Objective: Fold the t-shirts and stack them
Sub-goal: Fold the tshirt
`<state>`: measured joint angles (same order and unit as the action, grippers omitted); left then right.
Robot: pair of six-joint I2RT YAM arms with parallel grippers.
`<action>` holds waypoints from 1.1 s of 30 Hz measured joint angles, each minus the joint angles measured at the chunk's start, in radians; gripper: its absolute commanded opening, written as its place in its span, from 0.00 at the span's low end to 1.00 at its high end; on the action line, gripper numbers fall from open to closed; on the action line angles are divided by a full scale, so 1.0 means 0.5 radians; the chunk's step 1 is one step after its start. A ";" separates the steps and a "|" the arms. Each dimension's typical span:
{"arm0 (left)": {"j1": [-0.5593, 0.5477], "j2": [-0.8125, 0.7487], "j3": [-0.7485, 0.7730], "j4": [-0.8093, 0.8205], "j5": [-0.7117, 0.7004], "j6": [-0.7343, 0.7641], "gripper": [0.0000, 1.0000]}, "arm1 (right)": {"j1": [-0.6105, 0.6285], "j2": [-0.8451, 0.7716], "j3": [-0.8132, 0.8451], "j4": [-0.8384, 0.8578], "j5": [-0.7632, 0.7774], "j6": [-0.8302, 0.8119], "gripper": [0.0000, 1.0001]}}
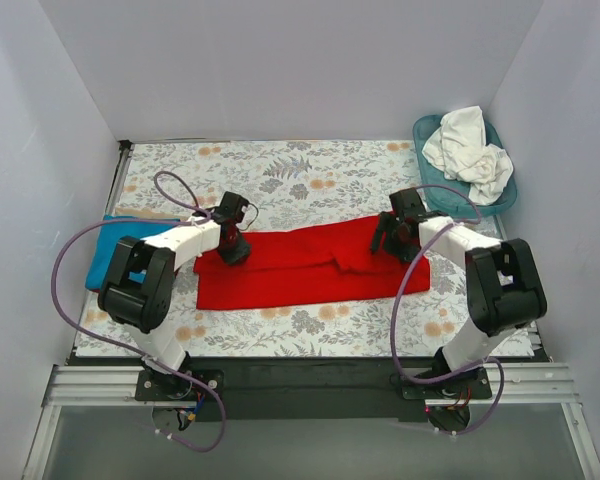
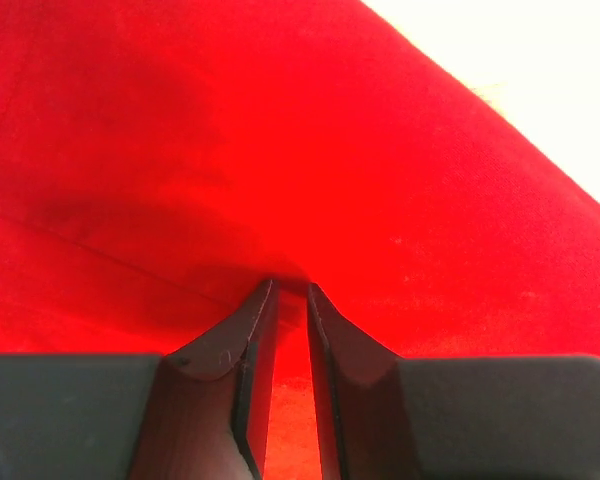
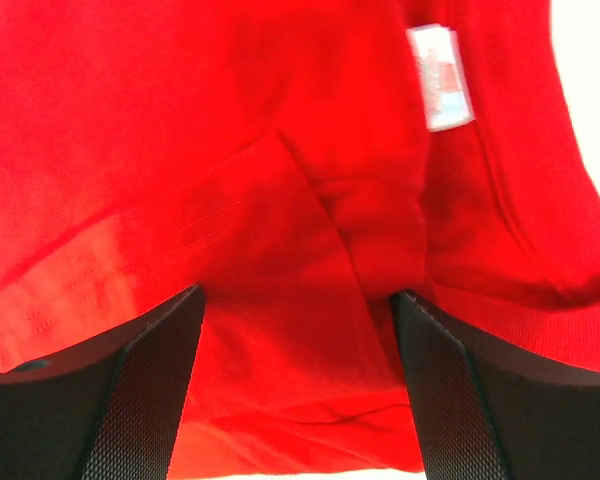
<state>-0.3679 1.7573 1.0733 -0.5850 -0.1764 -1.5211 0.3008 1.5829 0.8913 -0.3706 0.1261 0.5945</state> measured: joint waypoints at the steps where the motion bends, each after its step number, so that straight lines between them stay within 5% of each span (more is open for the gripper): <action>1: 0.001 -0.048 -0.056 0.002 -0.019 -0.052 0.19 | 0.000 0.088 0.090 -0.004 -0.007 -0.018 0.82; 10: -0.099 -0.546 -0.570 -0.090 0.092 -0.533 0.19 | -0.006 0.976 1.225 -0.034 -0.285 -0.357 0.80; 16: -0.811 -0.549 -0.626 -0.047 0.393 -0.842 0.23 | 0.020 1.704 2.378 -0.219 -0.566 -0.636 0.84; 21: -1.137 -0.233 -0.340 -0.003 0.639 -0.899 0.30 | 0.062 1.903 2.716 -0.268 -0.671 -0.805 0.94; 26: -1.003 -0.184 -0.069 -0.031 0.638 -0.796 0.32 | 0.097 1.845 2.681 -0.304 -0.578 -0.906 0.98; 33: -0.425 -0.137 0.401 0.072 0.424 -0.351 0.30 | 0.092 1.328 2.387 -0.307 -0.370 -0.853 0.98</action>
<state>-0.5804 1.6890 1.2736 -0.5491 0.0357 -1.6966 0.3466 2.2471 2.0846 -0.5240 -0.0589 0.1680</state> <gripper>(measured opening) 0.319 0.983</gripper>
